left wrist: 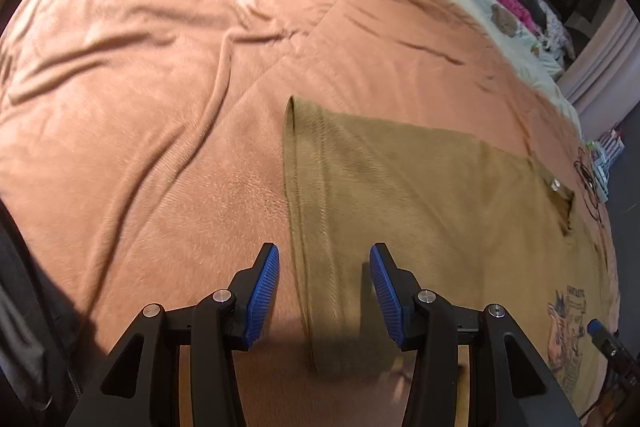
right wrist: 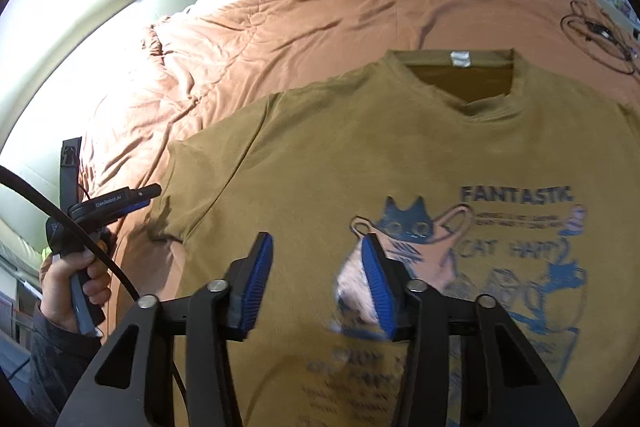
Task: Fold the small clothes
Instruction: 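Grasp the T-shirt side edge with the left gripper and fold it inward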
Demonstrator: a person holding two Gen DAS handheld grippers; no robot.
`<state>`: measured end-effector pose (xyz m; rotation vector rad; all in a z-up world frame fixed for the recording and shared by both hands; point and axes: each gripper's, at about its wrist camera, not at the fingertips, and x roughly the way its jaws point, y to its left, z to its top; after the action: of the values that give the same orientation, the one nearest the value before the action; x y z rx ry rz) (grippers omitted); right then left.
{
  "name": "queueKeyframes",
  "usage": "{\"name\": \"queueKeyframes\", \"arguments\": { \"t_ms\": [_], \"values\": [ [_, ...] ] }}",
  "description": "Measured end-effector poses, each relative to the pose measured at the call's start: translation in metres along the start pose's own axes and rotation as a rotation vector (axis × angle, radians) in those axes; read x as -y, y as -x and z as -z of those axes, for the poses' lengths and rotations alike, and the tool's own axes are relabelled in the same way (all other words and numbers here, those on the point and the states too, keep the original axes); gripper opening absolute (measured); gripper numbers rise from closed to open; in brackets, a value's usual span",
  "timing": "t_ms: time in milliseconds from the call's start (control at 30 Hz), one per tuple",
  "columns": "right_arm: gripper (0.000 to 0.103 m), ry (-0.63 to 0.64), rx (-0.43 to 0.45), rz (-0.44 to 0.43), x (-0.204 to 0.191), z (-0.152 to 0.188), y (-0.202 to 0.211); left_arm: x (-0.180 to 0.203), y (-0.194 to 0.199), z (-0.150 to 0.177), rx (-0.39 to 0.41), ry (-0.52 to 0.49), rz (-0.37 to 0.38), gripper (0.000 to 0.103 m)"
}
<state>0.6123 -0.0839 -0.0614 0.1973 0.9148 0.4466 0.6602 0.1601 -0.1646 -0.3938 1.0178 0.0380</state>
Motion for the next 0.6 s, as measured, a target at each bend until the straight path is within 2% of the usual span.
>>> {"name": "queueKeyframes", "arguments": {
  "t_ms": [67,133,167,200,400,600],
  "values": [
    [0.030,-0.014,-0.021,-0.018,-0.005,-0.006,-0.016,-0.002,-0.009,0.000,-0.013,0.015,0.008,0.033],
    [0.027,-0.010,-0.038,-0.033,-0.015,-0.011,-0.033,0.000,-0.011,0.001,-0.004,0.007,0.008,0.026],
    [0.026,-0.011,-0.044,-0.043,-0.018,-0.013,-0.039,0.003,-0.010,0.001,-0.001,-0.011,-0.001,0.014],
    [0.025,-0.009,-0.051,-0.055,-0.023,-0.015,-0.046,0.006,-0.010,0.001,-0.003,-0.029,0.005,0.007],
    [0.018,-0.013,-0.093,-0.121,-0.042,-0.025,-0.087,0.015,0.005,-0.011,0.037,-0.058,0.012,0.005],
    [0.018,-0.049,-0.143,-0.183,-0.054,-0.029,-0.129,0.032,0.030,-0.025,0.079,-0.088,0.051,0.005]
  ]
}}
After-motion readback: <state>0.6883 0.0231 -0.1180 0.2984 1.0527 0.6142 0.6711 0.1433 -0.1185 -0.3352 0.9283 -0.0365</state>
